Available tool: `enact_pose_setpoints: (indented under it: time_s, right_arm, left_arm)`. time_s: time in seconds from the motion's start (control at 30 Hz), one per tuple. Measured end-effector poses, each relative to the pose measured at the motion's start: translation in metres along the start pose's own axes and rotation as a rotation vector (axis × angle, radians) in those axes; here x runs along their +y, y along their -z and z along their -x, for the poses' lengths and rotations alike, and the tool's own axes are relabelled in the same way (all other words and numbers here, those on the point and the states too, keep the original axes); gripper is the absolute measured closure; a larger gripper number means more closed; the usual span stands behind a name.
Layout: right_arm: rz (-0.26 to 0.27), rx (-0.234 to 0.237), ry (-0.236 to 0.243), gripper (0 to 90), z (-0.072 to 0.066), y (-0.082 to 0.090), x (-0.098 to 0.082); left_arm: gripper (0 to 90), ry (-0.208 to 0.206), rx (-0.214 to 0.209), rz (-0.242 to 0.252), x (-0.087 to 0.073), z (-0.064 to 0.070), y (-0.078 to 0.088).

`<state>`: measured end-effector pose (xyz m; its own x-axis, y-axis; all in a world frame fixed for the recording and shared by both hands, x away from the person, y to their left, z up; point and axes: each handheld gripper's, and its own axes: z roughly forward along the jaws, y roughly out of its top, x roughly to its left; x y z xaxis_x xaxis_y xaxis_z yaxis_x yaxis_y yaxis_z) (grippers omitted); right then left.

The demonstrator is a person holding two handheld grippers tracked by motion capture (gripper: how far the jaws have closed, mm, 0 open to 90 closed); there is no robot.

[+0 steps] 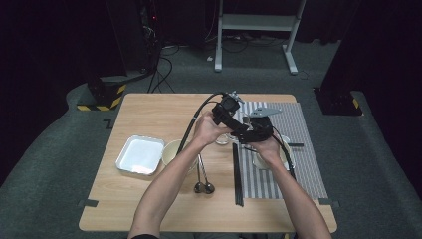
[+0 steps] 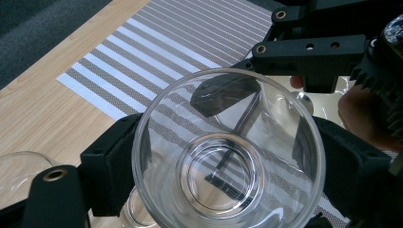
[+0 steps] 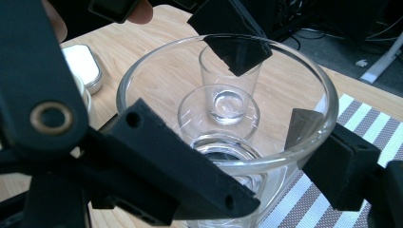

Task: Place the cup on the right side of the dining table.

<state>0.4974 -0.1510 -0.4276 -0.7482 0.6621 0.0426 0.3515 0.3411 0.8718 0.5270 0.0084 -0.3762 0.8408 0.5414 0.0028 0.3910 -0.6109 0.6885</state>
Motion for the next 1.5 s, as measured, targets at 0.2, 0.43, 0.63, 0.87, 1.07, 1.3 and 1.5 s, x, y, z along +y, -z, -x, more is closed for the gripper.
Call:
enact_pose_setpoints:
  time_s: [0.2,0.43,0.63,0.87,1.07,1.3,1.5]
  right_arm:
    - [-0.009,-0.003,0.001,20.2,-0.001,0.000,0.003]
    - [-0.011,-0.004,0.004,20.3,-0.002,-0.001,0.004]
    - [-0.019,-0.010,0.003,20.3,-0.002,-0.001,0.005]
    - [-0.006,-0.014,0.006,20.4,-0.004,0.000,0.007]
    - [-0.019,-0.021,0.014,20.4,-0.005,-0.001,0.006]
    - [-0.018,-0.022,0.016,20.4,-0.005,-0.001,0.006]
    - [-0.019,-0.035,0.011,20.4,-0.002,0.001,0.005]
  left_arm:
    - [17.9,0.011,-0.001,0.010,-0.001,-0.001,0.002]
    - [17.7,0.023,-0.006,0.037,-0.005,-0.003,0.003]
    - [16.4,0.027,0.015,0.081,-0.004,-0.002,0.011]
    - [16.1,0.038,0.004,0.097,-0.005,-0.003,0.015]
    - [15.8,0.040,0.004,0.107,-0.007,-0.004,0.017]
    - [15.1,0.049,-0.003,0.134,-0.008,-0.005,0.022]
    - [15.4,0.066,0.001,0.164,-0.010,-0.008,0.032]
